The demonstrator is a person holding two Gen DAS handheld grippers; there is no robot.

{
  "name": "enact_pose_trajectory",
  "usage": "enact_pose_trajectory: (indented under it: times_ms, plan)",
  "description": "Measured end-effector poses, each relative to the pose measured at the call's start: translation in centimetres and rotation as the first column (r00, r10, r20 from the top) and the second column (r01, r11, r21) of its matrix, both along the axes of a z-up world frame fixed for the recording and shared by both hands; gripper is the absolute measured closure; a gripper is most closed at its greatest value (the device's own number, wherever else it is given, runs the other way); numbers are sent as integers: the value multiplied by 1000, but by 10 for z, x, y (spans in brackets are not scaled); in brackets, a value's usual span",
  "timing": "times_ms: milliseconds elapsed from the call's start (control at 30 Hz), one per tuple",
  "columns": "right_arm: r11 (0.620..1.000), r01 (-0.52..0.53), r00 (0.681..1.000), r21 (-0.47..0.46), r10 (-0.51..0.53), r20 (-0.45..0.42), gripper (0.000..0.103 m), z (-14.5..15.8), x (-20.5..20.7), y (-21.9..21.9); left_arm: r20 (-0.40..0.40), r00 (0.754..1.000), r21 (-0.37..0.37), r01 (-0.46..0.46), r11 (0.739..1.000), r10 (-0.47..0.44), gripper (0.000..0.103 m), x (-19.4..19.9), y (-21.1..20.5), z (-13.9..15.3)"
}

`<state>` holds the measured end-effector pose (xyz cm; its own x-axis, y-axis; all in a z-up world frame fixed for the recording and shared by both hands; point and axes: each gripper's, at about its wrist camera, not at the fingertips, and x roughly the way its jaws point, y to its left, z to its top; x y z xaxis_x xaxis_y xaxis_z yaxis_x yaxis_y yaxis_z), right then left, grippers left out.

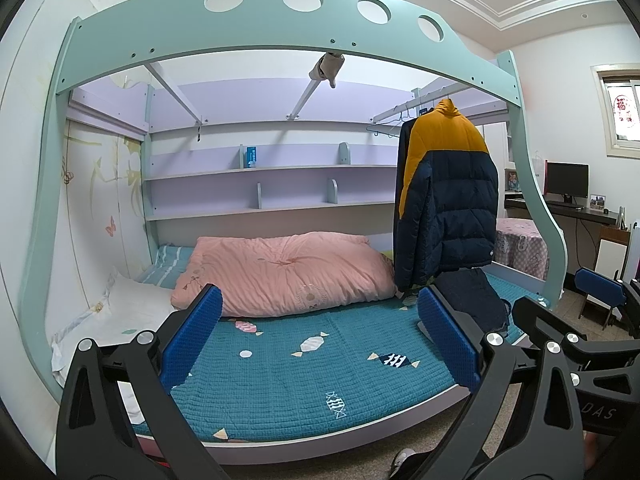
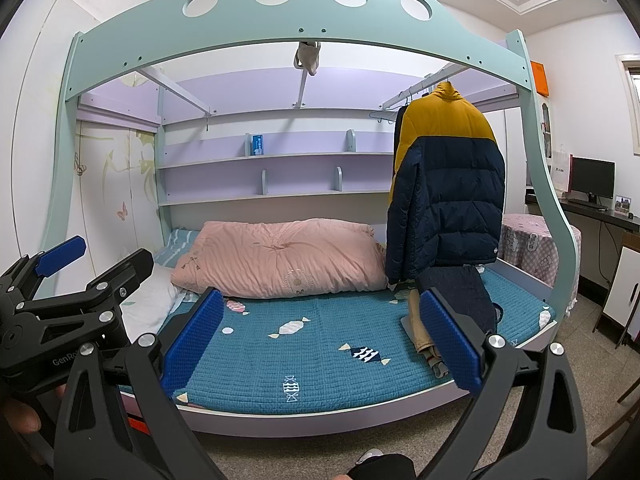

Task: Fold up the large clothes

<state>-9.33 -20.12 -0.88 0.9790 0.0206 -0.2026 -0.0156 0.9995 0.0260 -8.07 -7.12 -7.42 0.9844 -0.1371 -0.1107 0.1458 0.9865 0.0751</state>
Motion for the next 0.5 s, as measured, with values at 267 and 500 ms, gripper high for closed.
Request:
enact_pose_trajectory:
  times_ms: [267, 500]
  plan:
    - [1000, 3, 1000, 2, -3, -1, 8, 0, -1, 2, 1, 1000, 0, 1, 1000, -1, 5, 0, 0, 0]
    - [1000, 6, 1000, 2, -6, 0, 8, 1, -1, 4, 1, 1000, 0, 2, 1000, -2, 5, 0, 1, -1]
